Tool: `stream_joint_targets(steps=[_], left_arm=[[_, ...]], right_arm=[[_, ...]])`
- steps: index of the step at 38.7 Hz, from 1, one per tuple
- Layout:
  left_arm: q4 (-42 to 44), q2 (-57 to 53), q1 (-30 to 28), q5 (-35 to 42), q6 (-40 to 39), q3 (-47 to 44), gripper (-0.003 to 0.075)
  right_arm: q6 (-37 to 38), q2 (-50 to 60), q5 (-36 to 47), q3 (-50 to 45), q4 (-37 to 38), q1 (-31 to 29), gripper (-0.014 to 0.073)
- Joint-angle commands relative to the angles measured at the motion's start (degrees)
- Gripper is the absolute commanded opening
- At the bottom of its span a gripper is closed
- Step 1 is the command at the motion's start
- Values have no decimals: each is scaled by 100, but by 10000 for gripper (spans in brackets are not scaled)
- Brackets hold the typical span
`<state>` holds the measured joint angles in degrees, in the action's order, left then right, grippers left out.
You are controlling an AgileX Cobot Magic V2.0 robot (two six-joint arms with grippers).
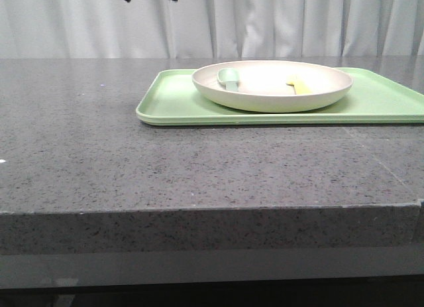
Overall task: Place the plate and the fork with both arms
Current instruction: 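Raise the left gripper away and bring the right gripper over the plate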
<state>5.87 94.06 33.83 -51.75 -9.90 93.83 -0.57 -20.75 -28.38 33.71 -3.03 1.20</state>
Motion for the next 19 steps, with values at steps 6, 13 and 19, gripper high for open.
stream_joint_targets(steps=[6,13,19], left_arm=[[158,-1631,-39,887,-2,-1336,387],[215,-2746,-91,926,-2,-2462,387],[269,-3712,-91,916,-2,-3428,387]], right_arm=[[-16,-92,455,181,-5,-33,645],[-16,-92,455,181,-5,-33,645],[-16,-92,520,181,-12,-33,645]])
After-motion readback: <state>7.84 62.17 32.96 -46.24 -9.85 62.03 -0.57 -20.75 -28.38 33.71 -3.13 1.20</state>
